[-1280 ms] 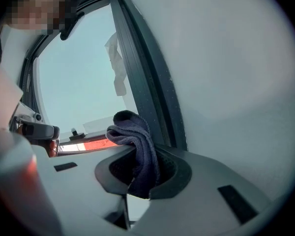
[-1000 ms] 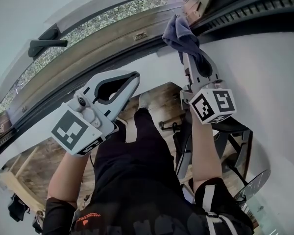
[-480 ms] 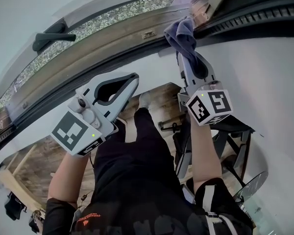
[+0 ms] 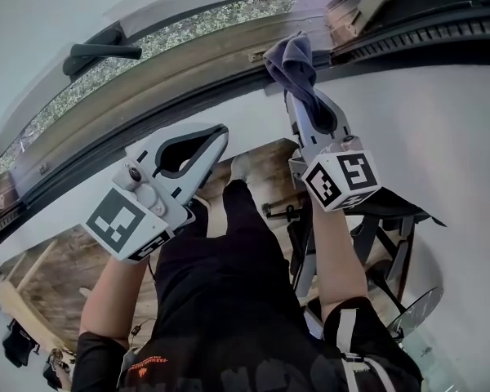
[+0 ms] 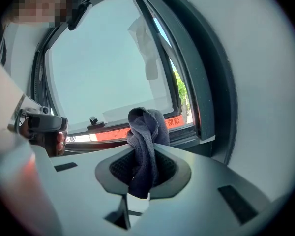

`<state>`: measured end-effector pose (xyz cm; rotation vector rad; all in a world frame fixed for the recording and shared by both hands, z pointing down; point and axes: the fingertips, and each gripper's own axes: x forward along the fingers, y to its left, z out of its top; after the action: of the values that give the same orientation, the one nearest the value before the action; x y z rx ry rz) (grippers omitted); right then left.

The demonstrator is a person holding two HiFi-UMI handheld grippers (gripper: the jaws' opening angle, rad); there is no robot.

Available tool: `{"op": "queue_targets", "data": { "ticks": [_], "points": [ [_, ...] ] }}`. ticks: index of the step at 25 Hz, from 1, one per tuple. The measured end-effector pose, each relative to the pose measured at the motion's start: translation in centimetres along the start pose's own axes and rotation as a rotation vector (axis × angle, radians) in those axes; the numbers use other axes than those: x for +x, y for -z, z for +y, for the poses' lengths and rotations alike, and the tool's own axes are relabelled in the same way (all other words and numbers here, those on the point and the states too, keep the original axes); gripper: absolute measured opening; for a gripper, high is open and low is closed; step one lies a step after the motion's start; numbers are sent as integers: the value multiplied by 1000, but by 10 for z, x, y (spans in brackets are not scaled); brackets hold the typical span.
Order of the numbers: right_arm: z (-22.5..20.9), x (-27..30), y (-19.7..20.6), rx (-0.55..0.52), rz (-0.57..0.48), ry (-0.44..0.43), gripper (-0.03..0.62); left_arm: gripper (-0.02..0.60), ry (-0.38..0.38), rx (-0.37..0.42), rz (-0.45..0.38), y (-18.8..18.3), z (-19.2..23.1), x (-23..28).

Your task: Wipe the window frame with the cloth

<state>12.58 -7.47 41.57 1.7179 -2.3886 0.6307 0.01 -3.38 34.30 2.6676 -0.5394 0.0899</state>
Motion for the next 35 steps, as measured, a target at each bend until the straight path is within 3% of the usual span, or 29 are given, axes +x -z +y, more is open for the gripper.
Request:
{"op": "queue_targets", "data": {
  "ticks": [16, 35],
  "points": [
    [40, 9, 6, -1, 16, -54, 43, 20, -34, 8, -16, -5, 5, -31],
    [56, 0, -11, 0, -7, -105, 43, 20, -27, 39, -28, -19, -6, -25]
  ]
}}
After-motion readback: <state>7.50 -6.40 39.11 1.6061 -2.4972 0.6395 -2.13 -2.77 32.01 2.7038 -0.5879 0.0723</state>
